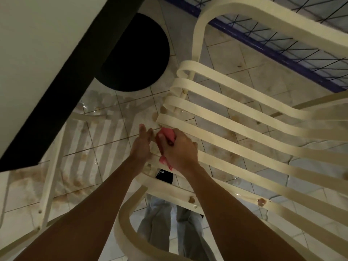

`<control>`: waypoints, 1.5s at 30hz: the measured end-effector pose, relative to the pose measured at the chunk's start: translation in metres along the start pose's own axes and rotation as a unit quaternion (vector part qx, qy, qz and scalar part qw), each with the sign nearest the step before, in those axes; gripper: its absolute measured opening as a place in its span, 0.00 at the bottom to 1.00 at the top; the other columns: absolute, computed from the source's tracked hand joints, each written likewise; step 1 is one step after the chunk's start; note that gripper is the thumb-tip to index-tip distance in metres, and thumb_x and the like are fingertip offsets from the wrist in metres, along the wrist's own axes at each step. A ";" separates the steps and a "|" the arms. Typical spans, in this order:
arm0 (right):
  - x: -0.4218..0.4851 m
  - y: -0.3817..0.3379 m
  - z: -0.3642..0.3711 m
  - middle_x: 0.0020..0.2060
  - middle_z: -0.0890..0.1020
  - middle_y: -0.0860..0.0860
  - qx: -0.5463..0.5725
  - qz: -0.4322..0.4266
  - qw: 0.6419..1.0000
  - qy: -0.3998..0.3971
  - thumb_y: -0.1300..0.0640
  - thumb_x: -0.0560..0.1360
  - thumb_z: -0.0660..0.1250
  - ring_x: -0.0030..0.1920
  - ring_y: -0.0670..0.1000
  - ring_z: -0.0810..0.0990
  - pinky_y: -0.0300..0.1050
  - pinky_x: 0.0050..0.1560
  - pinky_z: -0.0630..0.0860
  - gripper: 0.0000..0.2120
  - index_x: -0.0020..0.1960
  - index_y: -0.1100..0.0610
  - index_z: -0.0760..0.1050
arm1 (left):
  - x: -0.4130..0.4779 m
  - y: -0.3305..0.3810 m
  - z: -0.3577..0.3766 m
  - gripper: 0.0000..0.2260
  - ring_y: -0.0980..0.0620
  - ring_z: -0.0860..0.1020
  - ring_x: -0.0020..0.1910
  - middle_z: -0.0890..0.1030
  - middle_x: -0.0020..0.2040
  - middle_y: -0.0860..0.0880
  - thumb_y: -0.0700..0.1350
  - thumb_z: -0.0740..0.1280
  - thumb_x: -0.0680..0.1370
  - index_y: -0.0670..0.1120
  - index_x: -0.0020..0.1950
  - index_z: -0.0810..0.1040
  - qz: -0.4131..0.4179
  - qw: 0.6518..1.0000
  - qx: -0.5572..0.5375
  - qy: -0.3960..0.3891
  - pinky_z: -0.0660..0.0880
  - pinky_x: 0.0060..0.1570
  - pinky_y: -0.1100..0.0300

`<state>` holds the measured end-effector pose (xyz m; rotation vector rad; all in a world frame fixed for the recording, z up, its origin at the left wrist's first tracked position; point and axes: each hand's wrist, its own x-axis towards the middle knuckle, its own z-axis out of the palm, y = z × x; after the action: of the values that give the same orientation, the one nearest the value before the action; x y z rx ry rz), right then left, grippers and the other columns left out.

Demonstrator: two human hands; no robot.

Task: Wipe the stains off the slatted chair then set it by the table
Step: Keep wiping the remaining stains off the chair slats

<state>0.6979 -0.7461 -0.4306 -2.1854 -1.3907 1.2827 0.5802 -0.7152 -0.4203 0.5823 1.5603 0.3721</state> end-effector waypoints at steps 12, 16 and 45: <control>-0.061 0.137 -0.117 0.37 0.85 0.52 0.090 0.114 0.988 -0.047 0.38 0.77 0.64 0.32 0.52 0.85 0.57 0.49 0.83 0.15 0.59 0.45 0.73 | 0.008 -0.006 0.022 0.19 0.51 0.76 0.50 0.78 0.55 0.50 0.63 0.49 0.83 0.55 0.56 0.75 -0.006 0.993 0.036 0.111 0.69 0.55 0.51; -0.078 0.166 -0.154 0.30 0.84 0.49 0.054 0.162 0.983 -0.066 0.42 0.80 0.62 0.29 0.47 0.83 0.34 0.33 0.77 0.05 0.55 0.41 0.72 | 0.010 -0.001 0.028 0.24 0.47 0.73 0.56 0.76 0.57 0.49 0.60 0.48 0.84 0.48 0.67 0.75 -0.001 0.990 0.066 0.124 0.68 0.60 0.51; -0.119 0.204 -0.209 0.50 0.70 0.50 -0.055 0.135 0.983 -0.113 0.53 0.81 0.66 0.41 0.52 0.82 0.38 0.36 0.81 0.06 0.55 0.54 0.74 | -0.012 -0.046 0.134 0.33 0.40 0.22 0.72 0.23 0.75 0.50 0.65 0.44 0.80 0.58 0.77 0.29 0.357 0.582 0.722 -0.110 0.29 0.72 0.38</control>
<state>0.9660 -0.9001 -0.3689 -2.4335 -1.3005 1.6285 0.7066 -0.7746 -0.4476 2.4653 0.9872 -0.5412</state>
